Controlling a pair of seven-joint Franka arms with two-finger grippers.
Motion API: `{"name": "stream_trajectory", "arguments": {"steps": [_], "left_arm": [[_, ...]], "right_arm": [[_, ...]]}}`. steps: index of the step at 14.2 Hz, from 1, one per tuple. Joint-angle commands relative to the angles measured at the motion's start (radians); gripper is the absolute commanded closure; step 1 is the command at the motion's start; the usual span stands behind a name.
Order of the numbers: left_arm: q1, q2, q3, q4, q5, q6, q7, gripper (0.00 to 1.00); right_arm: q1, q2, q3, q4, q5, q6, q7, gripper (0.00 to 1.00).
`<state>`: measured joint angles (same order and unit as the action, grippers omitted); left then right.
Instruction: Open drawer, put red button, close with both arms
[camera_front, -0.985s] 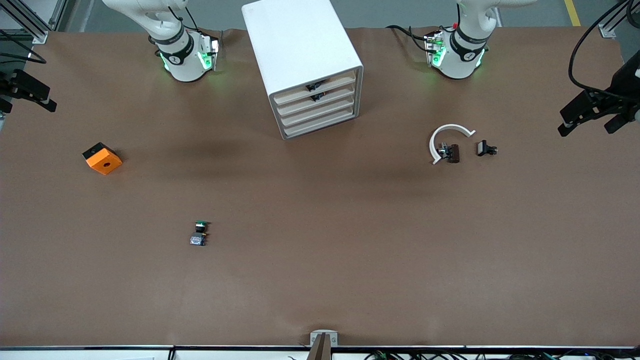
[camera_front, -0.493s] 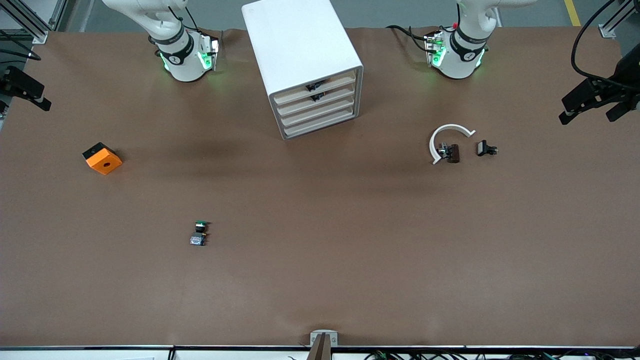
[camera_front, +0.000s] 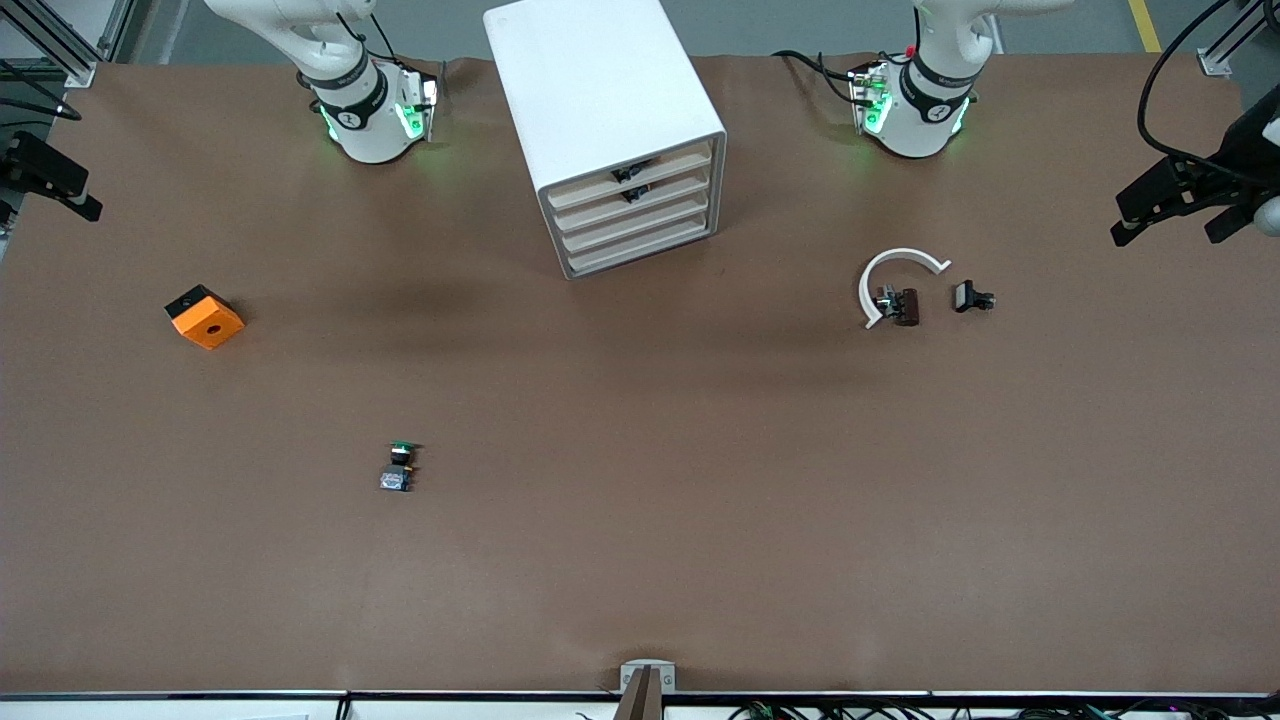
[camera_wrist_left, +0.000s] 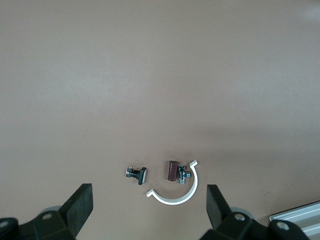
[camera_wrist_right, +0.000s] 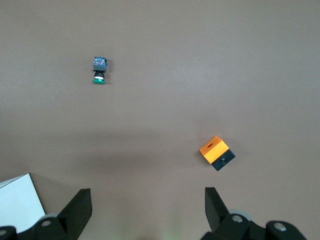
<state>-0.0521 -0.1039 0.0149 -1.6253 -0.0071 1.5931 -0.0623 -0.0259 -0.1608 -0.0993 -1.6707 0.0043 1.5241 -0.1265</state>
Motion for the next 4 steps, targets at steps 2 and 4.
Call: {"name": "stream_trajectory", "arguments": {"steps": [2, 4], "left_arm": [[-0.005, 0.001, 0.004, 0.013, -0.008, -0.018, 0.001, 0.0], [-0.005, 0.001, 0.004, 0.013, -0.007, -0.019, -0.001, 0.0]], "right_arm": [[0.001, -0.014, -0.003, 0.003, 0.017, -0.028, 0.008, 0.0], [0.003, -0.014, -0.002, 0.003, 0.017, -0.032, 0.011, 0.0]]}}
